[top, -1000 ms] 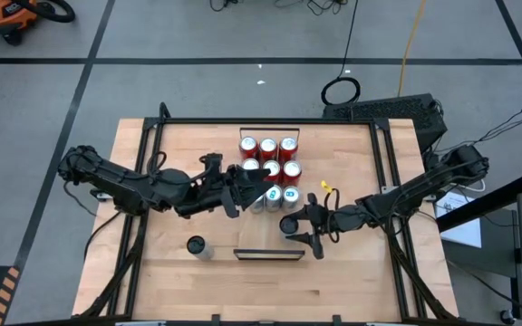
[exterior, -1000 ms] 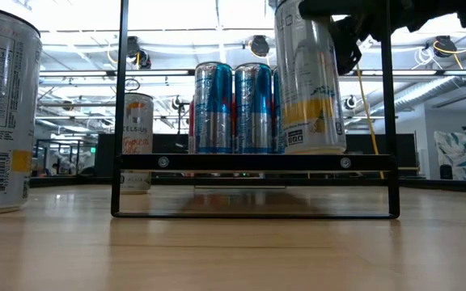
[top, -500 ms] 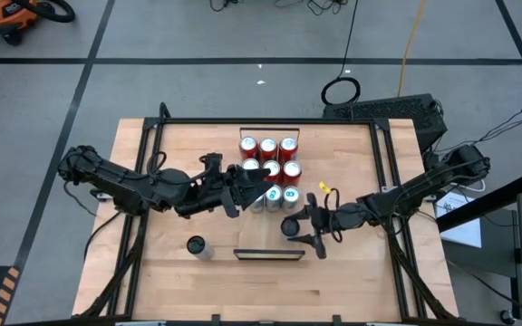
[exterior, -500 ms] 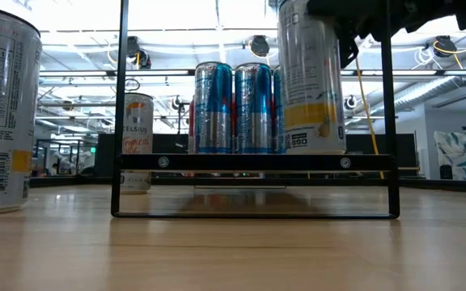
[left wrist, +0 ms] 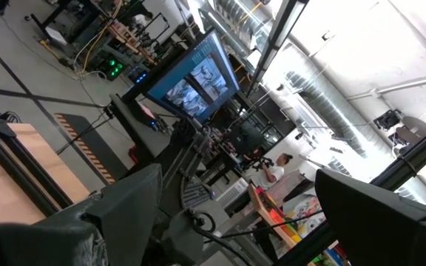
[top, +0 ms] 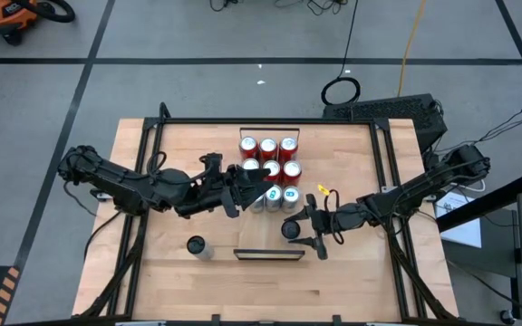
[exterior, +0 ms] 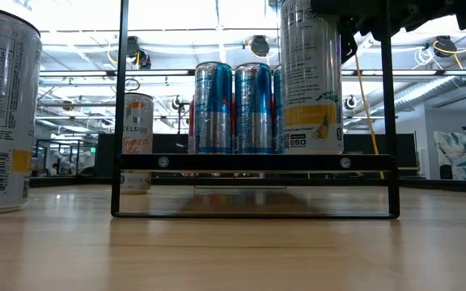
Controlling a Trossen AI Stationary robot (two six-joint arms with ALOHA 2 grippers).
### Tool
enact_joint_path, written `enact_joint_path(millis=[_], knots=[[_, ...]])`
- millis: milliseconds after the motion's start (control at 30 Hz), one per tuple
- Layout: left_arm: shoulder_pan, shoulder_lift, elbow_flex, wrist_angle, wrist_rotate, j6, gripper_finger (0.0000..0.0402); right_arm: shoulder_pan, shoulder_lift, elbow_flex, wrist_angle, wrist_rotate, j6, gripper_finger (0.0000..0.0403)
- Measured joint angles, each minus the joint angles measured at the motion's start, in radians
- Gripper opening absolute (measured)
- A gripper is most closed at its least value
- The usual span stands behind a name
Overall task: Place canned beverage on shelf
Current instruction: Put the top white yellow soda can on the shelf
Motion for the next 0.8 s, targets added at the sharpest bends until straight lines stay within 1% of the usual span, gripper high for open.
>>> enact_joint_path(millis=[400, 567, 800], knots=[[0.000, 0.000, 0.000, 0.000, -0.012, 0.000, 0.0359, -0.020, 0.000, 0.000, -0.005, -0.001, 0.027, 0.0265], [0.000, 0.000, 0.000, 0.000, -0.014, 0.000, 0.0359, -0.021, 0.000, 0.000, -0.006, -0.026, 0.027, 0.0267], [0.000, 0.000, 0.000, 0.000, -0.014, 0.000, 0.0359, -0.021, -0.001, 0.000, -0.017, -0.027, 0.052, 0.0267]])
